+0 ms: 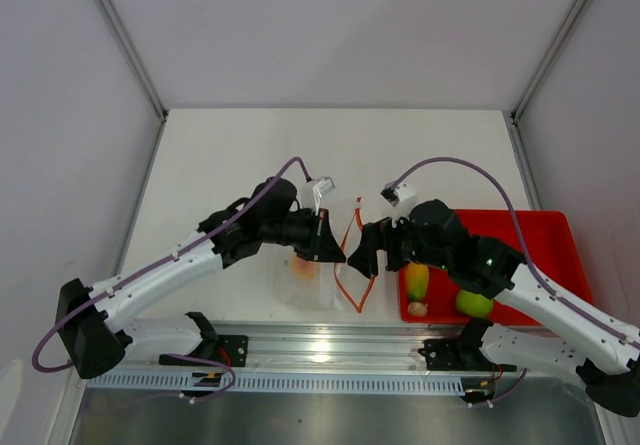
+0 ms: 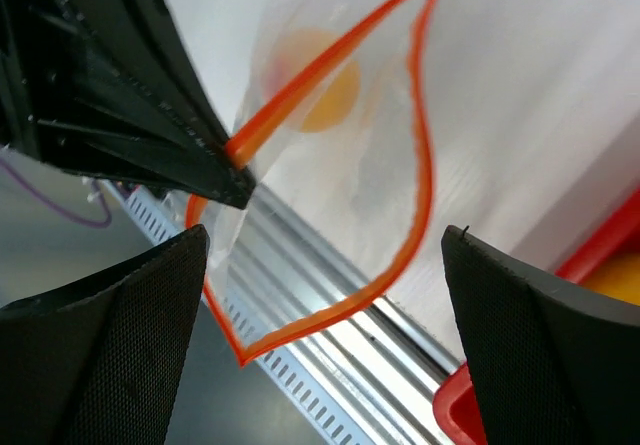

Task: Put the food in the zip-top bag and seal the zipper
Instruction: Place the fake fruit in the zipper food storage bag, then pick up the fake fruit from the bin.

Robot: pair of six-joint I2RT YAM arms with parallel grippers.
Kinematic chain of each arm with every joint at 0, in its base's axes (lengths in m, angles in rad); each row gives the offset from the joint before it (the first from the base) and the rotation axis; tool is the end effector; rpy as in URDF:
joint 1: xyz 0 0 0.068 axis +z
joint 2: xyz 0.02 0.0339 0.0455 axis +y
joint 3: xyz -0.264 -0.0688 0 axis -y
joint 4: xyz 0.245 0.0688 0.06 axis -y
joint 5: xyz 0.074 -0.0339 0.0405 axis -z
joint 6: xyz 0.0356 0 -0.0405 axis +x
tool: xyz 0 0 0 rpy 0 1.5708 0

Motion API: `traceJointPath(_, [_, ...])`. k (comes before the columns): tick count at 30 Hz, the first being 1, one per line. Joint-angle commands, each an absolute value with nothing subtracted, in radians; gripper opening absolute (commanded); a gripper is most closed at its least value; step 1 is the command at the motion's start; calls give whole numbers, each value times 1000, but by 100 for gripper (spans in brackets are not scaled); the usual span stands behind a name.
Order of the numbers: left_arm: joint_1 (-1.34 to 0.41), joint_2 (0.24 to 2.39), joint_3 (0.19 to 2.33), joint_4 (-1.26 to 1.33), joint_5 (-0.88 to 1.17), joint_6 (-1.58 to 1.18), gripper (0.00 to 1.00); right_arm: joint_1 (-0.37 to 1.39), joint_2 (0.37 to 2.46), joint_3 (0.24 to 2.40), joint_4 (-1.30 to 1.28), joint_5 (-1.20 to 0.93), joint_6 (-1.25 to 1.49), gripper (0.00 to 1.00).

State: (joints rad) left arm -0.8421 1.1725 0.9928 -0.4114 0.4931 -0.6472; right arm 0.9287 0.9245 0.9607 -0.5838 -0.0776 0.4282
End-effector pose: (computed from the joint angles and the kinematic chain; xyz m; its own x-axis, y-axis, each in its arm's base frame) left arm 0.1585 -0.2029 0.3134 -0.8501 0.1548 -0.5034 0.5093 0.4847 -0.7111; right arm 0.1159 0.1595 0.3361 -0.6316 -0.1534 -0.7599 -0.6329 0.6681 0.3912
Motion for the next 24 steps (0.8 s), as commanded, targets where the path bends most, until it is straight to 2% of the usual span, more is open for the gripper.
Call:
traceJointPath(1, [-839, 1134, 1008, -388, 496, -653, 1, 934, 870, 1020, -661, 111, 477, 99])
traceJointPath(6, [-831, 1115, 996, -385, 495, -653, 1, 885, 853, 1063, -787, 270, 546, 100])
traceJointPath(11, [-831, 1101, 973, -362, 508, -660, 1, 718, 905, 1083, -894, 325, 638, 99])
traceJointPath(21, [-818, 1051, 923, -334, 518, -649, 1, 361, 876, 970, -848, 233, 781, 99])
traceJointPath(24, [-815, 1049, 919, -327, 531, -644, 1, 292, 897, 956, -891, 281, 848, 99])
